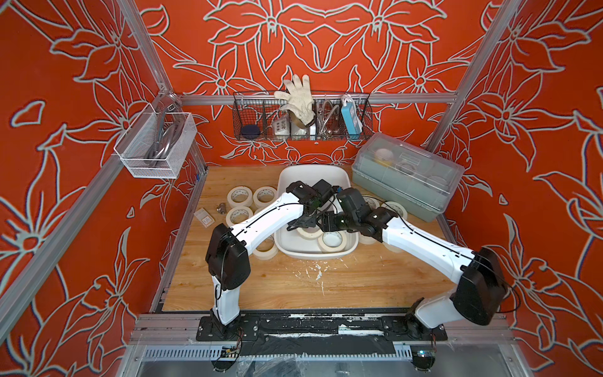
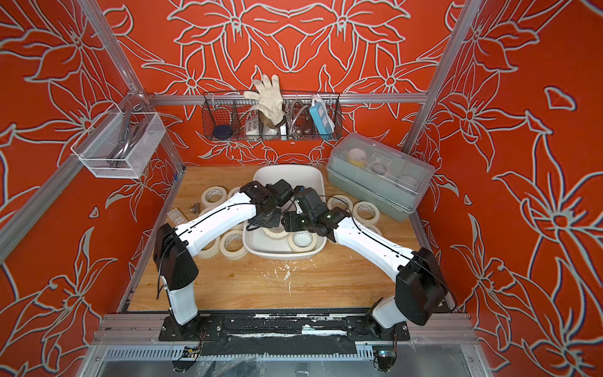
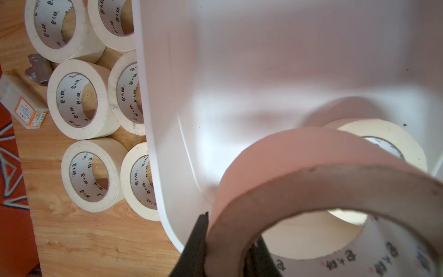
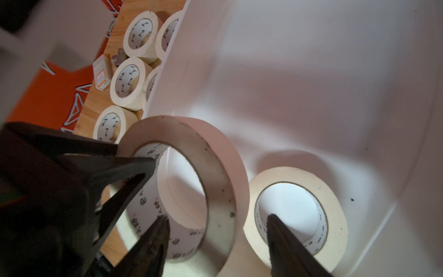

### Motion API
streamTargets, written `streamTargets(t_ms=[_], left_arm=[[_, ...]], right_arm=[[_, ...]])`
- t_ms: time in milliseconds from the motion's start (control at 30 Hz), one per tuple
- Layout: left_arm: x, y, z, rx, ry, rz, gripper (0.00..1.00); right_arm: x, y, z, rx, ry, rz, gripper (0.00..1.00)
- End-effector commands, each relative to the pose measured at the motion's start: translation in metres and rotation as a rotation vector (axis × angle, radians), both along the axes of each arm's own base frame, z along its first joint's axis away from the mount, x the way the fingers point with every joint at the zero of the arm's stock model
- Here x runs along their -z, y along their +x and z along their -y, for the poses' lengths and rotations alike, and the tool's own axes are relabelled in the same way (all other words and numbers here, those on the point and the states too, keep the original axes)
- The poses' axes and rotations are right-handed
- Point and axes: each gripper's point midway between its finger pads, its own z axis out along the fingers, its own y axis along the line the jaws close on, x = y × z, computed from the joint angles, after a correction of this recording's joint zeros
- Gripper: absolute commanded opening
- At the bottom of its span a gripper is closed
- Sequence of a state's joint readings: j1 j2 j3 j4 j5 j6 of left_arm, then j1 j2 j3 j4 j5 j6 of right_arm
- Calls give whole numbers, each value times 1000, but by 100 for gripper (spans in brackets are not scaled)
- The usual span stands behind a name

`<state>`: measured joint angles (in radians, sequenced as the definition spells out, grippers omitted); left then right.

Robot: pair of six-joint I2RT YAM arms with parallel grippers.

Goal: Take out the art tape in the storage box
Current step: Pick up the art tape from the storage box, then place the art tape at the center of the board.

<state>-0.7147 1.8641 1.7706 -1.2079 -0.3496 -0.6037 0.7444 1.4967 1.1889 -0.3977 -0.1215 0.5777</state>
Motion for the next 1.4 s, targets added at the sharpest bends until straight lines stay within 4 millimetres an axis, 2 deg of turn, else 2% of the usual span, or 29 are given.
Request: streamTargets(t_ms=[0, 267, 367, 467, 567, 633, 700, 767, 900, 1000, 1133, 1367], left_arm=[[-16, -5, 4, -2, -63, 35, 3], [-19, -9, 7, 6, -119, 47, 4], [-22, -11, 7, 10, -136, 59, 4], [-27, -12, 9, 15, -169, 78, 5], [-35, -14, 14, 27, -233, 106, 15], [-41, -16, 21, 54, -303, 130, 21], [-50, -19, 26, 67, -376, 170, 38], [-60, -22, 30, 87, -441, 211, 47], [-82, -27, 26, 97, -516, 295, 65], [-94, -30, 18, 90, -536, 343, 72], [-100, -32, 6, 71, -542, 379, 75], [-92, -28, -1, 46, -543, 380, 79]], right_arm=[[1, 12, 8, 52, -90, 37, 62], [8, 21, 7, 50, -154, 40, 45], [6, 22, 7, 43, -162, 50, 29], [0, 23, 8, 37, -168, 67, 9], [-6, 23, 11, 37, -175, 89, 0], [-10, 23, 12, 33, -180, 101, 0], [-14, 23, 16, 32, -187, 113, 0], [-18, 23, 18, 30, -197, 125, 0], [-27, 22, 25, 25, -215, 155, 0], [-34, 22, 34, 25, -234, 172, 0], [-46, 22, 54, 40, -264, 185, 0], [-64, 18, 116, 140, -246, 169, 0]])
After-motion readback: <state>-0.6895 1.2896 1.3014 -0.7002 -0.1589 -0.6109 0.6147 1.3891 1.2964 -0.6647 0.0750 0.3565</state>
